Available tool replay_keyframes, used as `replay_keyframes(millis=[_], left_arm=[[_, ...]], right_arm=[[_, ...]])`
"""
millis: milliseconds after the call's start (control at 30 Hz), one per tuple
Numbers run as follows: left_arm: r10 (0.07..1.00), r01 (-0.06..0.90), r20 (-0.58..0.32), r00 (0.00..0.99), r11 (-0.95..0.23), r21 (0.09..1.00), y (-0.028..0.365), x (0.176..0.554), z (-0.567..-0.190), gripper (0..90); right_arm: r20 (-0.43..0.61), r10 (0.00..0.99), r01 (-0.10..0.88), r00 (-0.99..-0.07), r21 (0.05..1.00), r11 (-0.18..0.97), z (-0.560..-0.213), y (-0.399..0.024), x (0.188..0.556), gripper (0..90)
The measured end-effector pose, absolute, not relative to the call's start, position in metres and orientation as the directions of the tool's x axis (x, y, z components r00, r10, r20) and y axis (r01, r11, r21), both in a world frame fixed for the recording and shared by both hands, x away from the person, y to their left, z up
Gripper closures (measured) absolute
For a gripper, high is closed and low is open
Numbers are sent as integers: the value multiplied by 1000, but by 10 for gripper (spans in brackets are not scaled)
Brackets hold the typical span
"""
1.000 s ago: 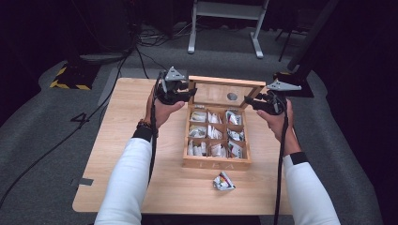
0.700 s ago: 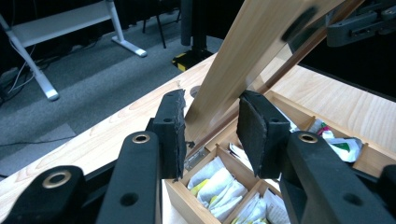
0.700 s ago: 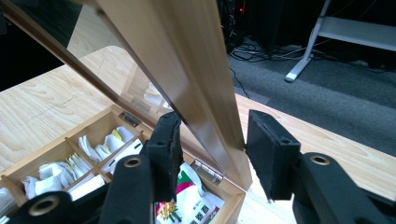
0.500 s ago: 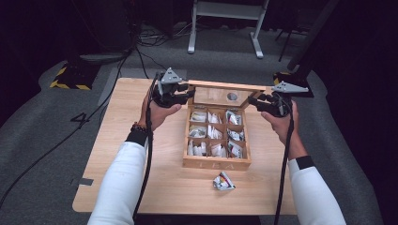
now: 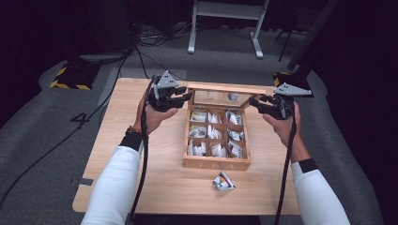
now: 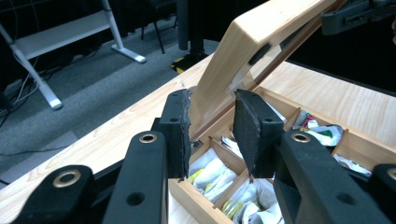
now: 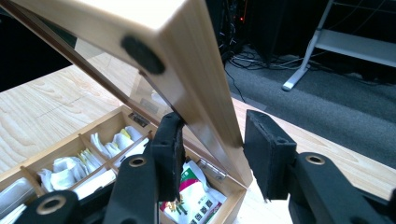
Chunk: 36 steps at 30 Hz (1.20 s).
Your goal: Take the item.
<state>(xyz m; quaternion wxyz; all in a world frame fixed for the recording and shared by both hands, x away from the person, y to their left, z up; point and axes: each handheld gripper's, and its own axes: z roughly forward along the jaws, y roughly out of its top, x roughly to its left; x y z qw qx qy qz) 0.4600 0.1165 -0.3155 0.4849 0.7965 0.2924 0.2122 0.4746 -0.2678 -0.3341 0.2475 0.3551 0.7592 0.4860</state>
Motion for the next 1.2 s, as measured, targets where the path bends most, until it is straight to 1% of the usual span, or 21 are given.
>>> replay_keyframes(millis=[233,433,600,800,967,1200], left_arm=[[668,260,74,741,-386,885,115,452,-315,664],[658,251,80,749,-393,885,116,445,-314,693],[654,260,81,752,-407,876,116,441,-317,697],[650,247,113,751,-435,866,113,434,-321,683],[648,242,117,753,-438,866,112,427,-324,662],[639,239,123,759,-450,860,112,420,-329,657]], right_arm=[[-61,774,270,-631,917,292,-329,-267,463,578],[-71,768,269,-636,913,307,-328,-267,455,578],[-83,763,264,-641,910,320,-329,-267,450,577],[-101,760,262,-642,902,342,-332,-266,443,573],[-111,753,258,-648,899,355,-334,-266,437,567],[-121,742,253,-659,893,371,-339,-267,428,559]])
